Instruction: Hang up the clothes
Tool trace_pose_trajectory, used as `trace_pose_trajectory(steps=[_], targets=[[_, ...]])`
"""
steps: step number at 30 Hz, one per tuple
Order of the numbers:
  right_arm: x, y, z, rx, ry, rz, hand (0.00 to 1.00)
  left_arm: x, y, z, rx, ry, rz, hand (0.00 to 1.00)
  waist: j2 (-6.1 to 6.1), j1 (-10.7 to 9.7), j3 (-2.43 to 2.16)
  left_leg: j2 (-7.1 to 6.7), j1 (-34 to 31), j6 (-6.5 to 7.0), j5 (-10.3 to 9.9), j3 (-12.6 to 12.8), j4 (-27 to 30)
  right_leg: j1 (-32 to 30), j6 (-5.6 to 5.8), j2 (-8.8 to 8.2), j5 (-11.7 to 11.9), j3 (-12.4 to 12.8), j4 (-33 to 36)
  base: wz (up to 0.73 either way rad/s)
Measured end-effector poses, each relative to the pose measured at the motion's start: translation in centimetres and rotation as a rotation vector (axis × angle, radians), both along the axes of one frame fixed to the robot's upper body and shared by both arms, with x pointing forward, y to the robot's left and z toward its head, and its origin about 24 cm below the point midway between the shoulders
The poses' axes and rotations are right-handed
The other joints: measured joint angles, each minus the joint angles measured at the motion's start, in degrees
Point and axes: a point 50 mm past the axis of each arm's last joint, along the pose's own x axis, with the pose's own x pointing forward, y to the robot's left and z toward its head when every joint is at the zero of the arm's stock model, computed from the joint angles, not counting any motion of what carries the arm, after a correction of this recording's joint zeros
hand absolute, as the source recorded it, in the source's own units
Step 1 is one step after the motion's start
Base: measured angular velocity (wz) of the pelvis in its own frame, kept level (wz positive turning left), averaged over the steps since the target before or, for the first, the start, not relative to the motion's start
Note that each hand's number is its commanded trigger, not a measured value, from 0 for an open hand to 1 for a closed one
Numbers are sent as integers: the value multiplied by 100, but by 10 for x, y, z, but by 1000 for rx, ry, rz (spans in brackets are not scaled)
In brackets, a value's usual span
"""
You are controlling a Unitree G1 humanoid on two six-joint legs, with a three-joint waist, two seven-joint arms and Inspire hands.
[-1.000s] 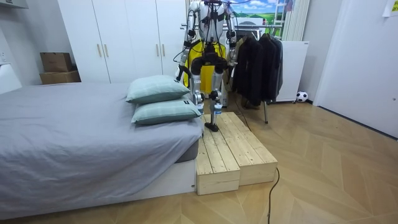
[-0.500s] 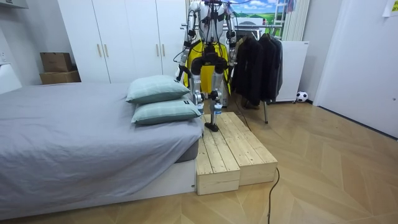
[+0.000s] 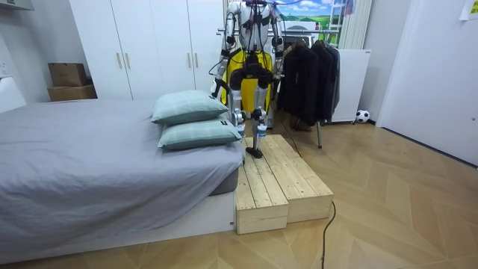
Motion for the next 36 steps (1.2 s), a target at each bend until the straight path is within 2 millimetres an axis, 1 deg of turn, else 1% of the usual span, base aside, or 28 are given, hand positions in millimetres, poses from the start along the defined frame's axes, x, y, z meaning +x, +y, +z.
trace_pose_trajectory(steps=[4,6,8,9,13,14,15,16,17,18,19,20,21,22,23,24,25,26,27,28,29,30,31,32,33,34,35,36], targets=[[6,1,1,-7,-7,55,0,2,-1,0,-6,-7,12,0,26,122,-18,-4,-10,-1,1,-30,13,-1,-21,-29,-50,-134,5,17],[13,2,2,-8,-30,76,0,-1,-1,0,-9,-2,14,0,50,175,-13,-6,-52,-7,-2,-54,74,-14,-28,-53,-62,-216,25,21],[22,5,3,-14,-50,146,0,3,-1,0,-8,-16,15,0,49,275,-31,-9,-220,-32,-17,-109,226,-97,-38,-103,-85,-428,64,37],[24,6,4,-14,-53,163,0,4,-1,0,-9,-21,18,0,86,269,-10,-12,-259,-46,-26,-155,255,-106,-44,-121,-103,-505,71,60],[38,13,4,-22,-62,300,0,-1,-2,-1,-32,-28,75,0,94,408,-45,-18,-703,-80,-43,-156,619,-278,-83,-243,-181,-917,150,61],[42,14,4,-28,-61,343,0,-1,-3,-1,-36,-27,77,0,127,450,-41,-12,-838,-82,-45,-187,715,-322,-87,-285,-174,-1145,178,73],[44,14,4,-33,-59,363,0,-1,-3,-1,-38,-28,75,0,148,461,-42,-9,-889,-83,-45,-185,721,-357,-87,-307,-176,-1267,186,94],[48,13,5,-44,-54,393,0,-1,-3,-1,-46,-28,73,0,165,463,-51,-2,-994,-127,-18,-169,724,-420,-94,-355,-190,-1501,194,103],[53,12,6,-58,-61,418,0,-1,-4,-1,-53,-27,72,0,212,505,-37,57,-1110,-188,19,-68,736,-477,-100,-405,-196,-1762,177,105],[55,10,6,-65,-63,424,0,-1,-5,-1,-60,-28,70,0,241,545,-23,85,-1183,-208,31,62,769,-514,-109,-437,-201,-1932,171,111],[56,7,7,-76,-60,431,0,-1,-5,-2,-67,-27,69,0,230,584,10,119,-1321,-246,57,302,835,-579,-139,-527,-235,-2284,131,141],[56,3,7,-92,-47,438,0,0,-5,-2,-73,-27,68,0,267,575,2,203,-1492,-257,62,560,1031,-621,-159,-617,-289,-2674,127,154],[55,2,7,-96,-37,438,0,0,-4,-2,-78,-27,71,0,266,577,9,249,-1541,-223,41,698,1215,-632,-151,-663,-337,-2848,166,169],[53,0,7,-102,-19,434,0,-2,-3,-1,-81,-17,74,0,255,592,11,334,-1553,-139,-44,898,1589,-629,-131,-768,-444,-3209,265,174],[53,-4,7,-111,-14,421,0,-1,-2,-1,-82,-16,83,0,243,562,17,426,-1548,-55,-135,1140,1940,-634,-88,-888,-556,-3611,367,180],[53,-6,8,-114,-12,406,0,-1,0,-1,-80,-15,89,0,242,549,18,483,-1540,3,-182,1267,2114,-650,-36,-935,-605,-3805,420,188],[53,-11,9,-122,-11,374,0,2,1,0,-81,-21,82,0,244,545,15,560,-1484,6,-268,1456,2343,-691,64,-1021,-682,-4157,490,178],[54,-16,10,-132,-12,350,0,3,2,0,-85,-20,76,0,246,539,13,590,-1405,52,-333,1548,2402,-708,141,-1090,-723,-4559,524,175],[54,-17,10,-139,-9,345,0,3,3,0,-86,-18,74,0,243,534,15,580,-1356,36,-382,1592,2344,-717,157,-1116,-731,-4756,525,172],[52,-20,10,-147,2,335,0,3,4,0,-87,-13,67,0,231,533,7,514,-1168,43,-514,1696,2046,-761,248,-1135,-762,-5016,536,150],[54,-21,10,-150,5,325,0,2,5,0,-87,-8,68,0,203,567,-16,343,-987,132,-630,1782,1600,-848,368,-1187,-773,-5230,612,128],[56,-21,11,-151,2,325,0,-1,5,0,-88,-3,69,0,214,582,-35,259,-912,190,-669,1807,1348,-903,481,-1186,-763,-5289,646,87],[63,-18,12,-150,-15,326,0,-1,7,1,-85,4,70,0,205,595,-51,200,-851,49,-755,1837,981,-1034,694,-1222,-708,-5301,809,60],[67,-16,12,-144,-25,322,0,-4,5,0,-89,21,67,0,193,595,-68,323,-847,45,-763,1853,869,-1088,917,-1269,-554,-5300,922,65],[65,-15,12,-138,-23,309,0,-4,5,0,-89,27,66,0,269,589,-65,405,-817,42,-756,1892,846,-1069,862,-1303,-566,-5308,979,100],[55,-18,10,-129,5,274,0,-6,9,0,-70,50,44,0,227,509,-98,477,-639,-52,-688,2116,745,-985,446,-1798,-724,-5521,1346,126],[44,-23,8,-127,39,234,0,-8,15,2,-52,70,30,0,81,505,-60,452,-431,-249,-564,2412,727,-1004,470,-2425,-921,-5406,1808,117],[40,-24,8,-132,54,220,0,-9,19,3,-37,70,36,0,65,544,-50,427,-388,-297,-516,2477,769,-1051,574,-2527,-953,-5337,1973,57]])
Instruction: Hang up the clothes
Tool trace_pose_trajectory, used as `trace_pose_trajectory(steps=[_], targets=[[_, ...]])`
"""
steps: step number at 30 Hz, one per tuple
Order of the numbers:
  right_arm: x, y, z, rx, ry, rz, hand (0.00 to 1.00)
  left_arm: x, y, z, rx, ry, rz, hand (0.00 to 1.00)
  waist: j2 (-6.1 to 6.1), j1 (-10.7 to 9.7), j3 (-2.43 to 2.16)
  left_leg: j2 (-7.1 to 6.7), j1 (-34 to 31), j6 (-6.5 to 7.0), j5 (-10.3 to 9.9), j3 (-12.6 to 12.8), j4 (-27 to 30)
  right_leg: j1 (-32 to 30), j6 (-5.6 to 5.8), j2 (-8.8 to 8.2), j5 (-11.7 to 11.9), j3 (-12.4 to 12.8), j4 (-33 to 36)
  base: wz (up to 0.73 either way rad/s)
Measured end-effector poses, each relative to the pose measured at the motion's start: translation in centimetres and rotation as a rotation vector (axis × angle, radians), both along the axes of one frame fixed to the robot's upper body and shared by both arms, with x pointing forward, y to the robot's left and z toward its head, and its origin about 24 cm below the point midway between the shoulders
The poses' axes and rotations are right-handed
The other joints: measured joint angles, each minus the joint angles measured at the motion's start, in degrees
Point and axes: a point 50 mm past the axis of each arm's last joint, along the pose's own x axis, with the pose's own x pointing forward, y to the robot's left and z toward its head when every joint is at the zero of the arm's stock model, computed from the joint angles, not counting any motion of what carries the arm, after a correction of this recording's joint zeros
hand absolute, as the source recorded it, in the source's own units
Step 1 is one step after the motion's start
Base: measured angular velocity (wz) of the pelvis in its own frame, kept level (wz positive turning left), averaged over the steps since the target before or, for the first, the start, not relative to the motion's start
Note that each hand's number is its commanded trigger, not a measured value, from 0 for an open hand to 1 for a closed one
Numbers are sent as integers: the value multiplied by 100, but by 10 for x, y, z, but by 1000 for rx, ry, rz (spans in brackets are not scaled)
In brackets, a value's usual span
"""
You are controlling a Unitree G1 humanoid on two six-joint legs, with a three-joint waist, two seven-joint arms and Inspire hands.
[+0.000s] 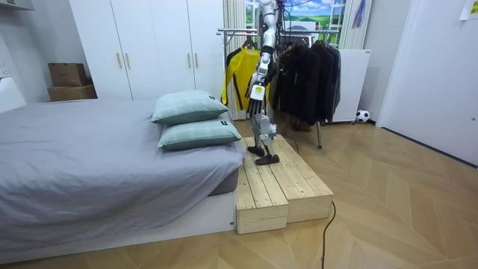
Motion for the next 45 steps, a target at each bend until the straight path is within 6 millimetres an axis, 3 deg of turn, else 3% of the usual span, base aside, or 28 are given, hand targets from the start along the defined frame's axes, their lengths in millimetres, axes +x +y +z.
trace_pose_trajectory(steps=[1,2,4,7,9,10,12,14,19,24,29,35,45], targets=[[-1,-3,0,-15,3,-15,0,-2,0,0,8,0,19,0,1,107,-27,-99,-7,20,20,12,17,-28,36,3,-16,95,4,-8],[3,-1,0,-20,-6,-13,0,-3,-2,0,3,4,39,0,64,181,3,-142,-53,104,88,-32,-54,-57,68,88,78,164,-120,-26],[7,6,-1,-2,-11,0,0,-3,-3,-1,4,14,67,0,79,166,-13,-122,-103,156,200,-127,-185,69,5,247,315,102,-456,-18],[-4,7,-3,7,16,-15,0,4,-8,-2,-1,3,79,0,35,-8,-19,-113,-87,215,274,-290,-252,323,48,379,594,0,-895,21],[-5,7,-3,7,20,-20,0,4,-4,-1,20,7,79,0,23,-154,-14,-137,-78,265,263,-374,-258,426,124,388,701,-34,-1028,26],[-10,6,-4,8,28,-35,0,6,-3,-1,27,6,80,0,15,-298,4,-163,-82,308,268,-534,-276,547,200,406,771,-70,-1167,68],[-20,9,-6,25,40,-89,0,10,-1,0,31,-2,69,0,-25,-447,12,-214,-53,381,283,-783,-327,705,305,490,842,158,-1315,72],[-22,14,-7,45,40,-126,0,13,-3,0,26,1,46,0,-76,-561,20,-282,10,446,295,-1021,-399,878,427,631,920,668,-1567,58],[-29,12,-7,43,48,-156,0,-4,1,0,36,38,58,0,-61,-586,16,-364,86,505,275,-1456,-468,1158,639,779,1028,1485,-1850,48],[-32,12,-8,39,57,-146,0,-27,6,2,49,97,88,0,-57,-535,16,-410,79,505,275,-1801,-436,1386,707,845,1012,1728,-2067,39],[-34,12,-8,41,65,-146,0,-41,-1,-1,33,149,85,0,-54,-432,33,-454,88,482,287,-2129,-402,1573,855,844,911,2090,-2118,31],[-32,14,-8,41,67,-103,0,-39,-11,-3,50,175,26,0,-98,-423,70,-455,58,439,312,-2265,-400,1666,855,867,888,2124,-2192,11],[-37,17,-9,85,84,-121,0,-37,-12,-4,58,211,-73,0,-173,-436,66,-453,88,415,342,-2382,-361,1783,842,881,876,2113,-2197,6]])
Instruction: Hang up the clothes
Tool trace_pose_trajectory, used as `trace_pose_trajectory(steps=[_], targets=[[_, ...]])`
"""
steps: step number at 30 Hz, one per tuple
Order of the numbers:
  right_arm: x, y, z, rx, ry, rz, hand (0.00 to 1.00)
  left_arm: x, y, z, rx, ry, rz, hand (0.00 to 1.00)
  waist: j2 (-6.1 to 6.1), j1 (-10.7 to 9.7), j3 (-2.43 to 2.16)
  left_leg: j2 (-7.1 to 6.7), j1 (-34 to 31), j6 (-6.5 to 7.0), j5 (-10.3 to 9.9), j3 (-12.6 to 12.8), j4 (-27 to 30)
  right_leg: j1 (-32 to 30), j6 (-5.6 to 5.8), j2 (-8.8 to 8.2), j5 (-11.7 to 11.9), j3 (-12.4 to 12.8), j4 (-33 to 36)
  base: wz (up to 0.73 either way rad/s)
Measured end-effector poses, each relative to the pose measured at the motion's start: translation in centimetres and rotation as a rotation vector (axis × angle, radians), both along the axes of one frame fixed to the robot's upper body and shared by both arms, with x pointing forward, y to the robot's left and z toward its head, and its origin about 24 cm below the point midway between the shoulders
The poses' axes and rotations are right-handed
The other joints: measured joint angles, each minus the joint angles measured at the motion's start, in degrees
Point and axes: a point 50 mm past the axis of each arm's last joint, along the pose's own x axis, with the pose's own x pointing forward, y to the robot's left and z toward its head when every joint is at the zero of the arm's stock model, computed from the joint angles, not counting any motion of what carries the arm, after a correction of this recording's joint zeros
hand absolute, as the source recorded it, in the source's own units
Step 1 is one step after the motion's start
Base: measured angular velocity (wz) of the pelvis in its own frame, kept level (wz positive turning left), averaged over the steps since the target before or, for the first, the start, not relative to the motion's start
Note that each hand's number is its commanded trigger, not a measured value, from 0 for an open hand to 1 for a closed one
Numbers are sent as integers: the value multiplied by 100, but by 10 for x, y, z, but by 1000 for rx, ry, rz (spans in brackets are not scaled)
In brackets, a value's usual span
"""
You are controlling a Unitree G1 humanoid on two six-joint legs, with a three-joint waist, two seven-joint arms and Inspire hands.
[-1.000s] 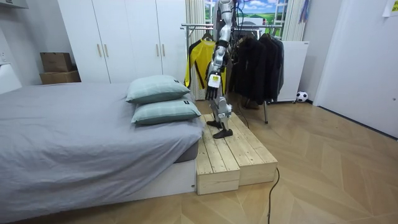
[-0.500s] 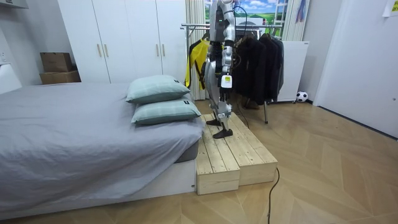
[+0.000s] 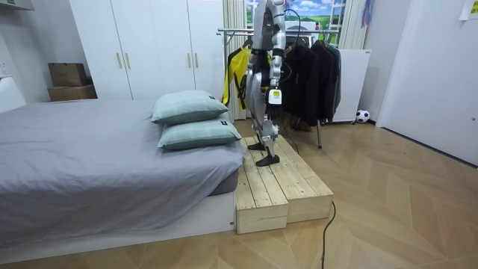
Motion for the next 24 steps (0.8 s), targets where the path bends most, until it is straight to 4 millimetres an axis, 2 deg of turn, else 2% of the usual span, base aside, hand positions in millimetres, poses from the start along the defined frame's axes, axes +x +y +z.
trace_pose_trajectory(steps=[7,12,24], targets=[[-6,2,-1,47,19,-24,0,-2,-2,-1,-34,34,-46,0,-49,7,-8,-1,-21,-1,-1,-157,39,75,3,13,-2,37,-20,11],[-7,2,0,70,12,-22,0,-4,-3,-1,-63,49,-65,0,14,4,-42,1,-50,-4,-2,-158,84,93,3,26,-2,87,-70,0],[-4,2,0,70,1,-20,0,0,-7,-2,-109,50,-65,0,93,9,-40,14,-51,-18,-9,-231,156,158,-2,40,-5,126,-66,3]])
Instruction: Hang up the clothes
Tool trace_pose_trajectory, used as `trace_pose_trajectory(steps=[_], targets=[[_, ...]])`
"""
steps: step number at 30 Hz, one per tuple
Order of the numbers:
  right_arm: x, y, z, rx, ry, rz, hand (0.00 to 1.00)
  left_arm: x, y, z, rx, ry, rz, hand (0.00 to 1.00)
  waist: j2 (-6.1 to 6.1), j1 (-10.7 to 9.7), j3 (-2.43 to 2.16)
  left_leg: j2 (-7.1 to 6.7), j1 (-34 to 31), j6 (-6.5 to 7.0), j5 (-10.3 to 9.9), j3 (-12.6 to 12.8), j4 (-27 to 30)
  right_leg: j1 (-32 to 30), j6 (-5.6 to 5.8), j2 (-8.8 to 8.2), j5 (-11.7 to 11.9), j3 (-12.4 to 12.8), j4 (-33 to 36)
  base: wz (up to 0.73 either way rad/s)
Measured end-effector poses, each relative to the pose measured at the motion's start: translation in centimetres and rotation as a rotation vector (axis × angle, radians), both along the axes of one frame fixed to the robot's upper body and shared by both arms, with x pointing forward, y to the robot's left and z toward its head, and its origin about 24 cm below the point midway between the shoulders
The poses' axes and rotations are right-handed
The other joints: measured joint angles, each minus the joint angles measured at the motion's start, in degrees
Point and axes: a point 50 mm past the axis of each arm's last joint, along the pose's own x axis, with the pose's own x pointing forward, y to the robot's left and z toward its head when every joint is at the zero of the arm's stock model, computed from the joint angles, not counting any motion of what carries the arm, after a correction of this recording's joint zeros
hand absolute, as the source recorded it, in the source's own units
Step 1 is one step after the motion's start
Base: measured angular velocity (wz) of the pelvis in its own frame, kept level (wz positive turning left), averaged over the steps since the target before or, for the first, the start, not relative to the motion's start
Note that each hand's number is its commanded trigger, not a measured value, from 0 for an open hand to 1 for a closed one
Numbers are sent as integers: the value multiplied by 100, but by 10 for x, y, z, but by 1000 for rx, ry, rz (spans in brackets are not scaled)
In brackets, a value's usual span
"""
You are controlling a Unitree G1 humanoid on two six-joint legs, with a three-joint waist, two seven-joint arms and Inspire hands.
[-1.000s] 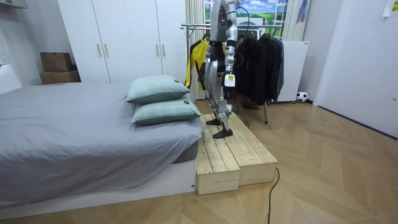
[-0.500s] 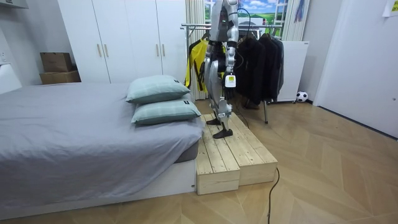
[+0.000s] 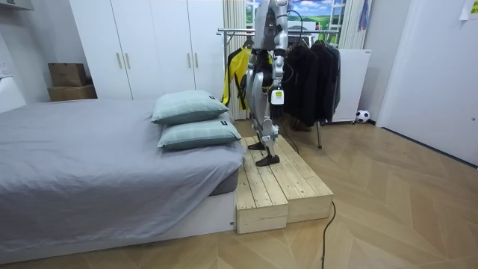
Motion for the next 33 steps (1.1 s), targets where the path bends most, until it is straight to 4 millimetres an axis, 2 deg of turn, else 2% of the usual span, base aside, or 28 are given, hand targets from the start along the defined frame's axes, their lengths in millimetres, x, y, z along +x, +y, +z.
trace_pose_trajectory(steps=[6,11,16,23,25,33], targets=[[0,0,0,0,3,-1,0,0,0,0,0,8,-5,0,3,-6,0,-3,14,0,1,5,-5,2,-4,1,-2,18,-1,0],[-2,0,0,2,6,-2,0,6,0,0,4,-1,-21,0,-16,-21,7,-11,15,0,1,6,-7,4,-4,6,-2,202,-3,0],[-2,0,0,2,5,-6,0,9,1,0,11,2,-51,0,-24,-32,11,-10,9,0,1,10,-5,-2,-4,7,-3,193,-8,0],[-1,0,0,3,3,-11,0,8,2,0,15,13,-57,0,-32,-44,-10,-16,-5,-2,2,17,10,-8,-54,5,-47,215,-17,0],[-2,0,0,3,4,-11,0,7,2,0,15,16,-56,0,-41,-42,-31,-17,-1,-4,3,30,11,-10,-74,5,-74,234,-18,-2],[-2,0,0,2,4,-11,0,8,2,0,17,11,-59,0,-49,-45,-32,-17,8,-11,0,31,9,-4,-93,5,-116,238,-16,0]])
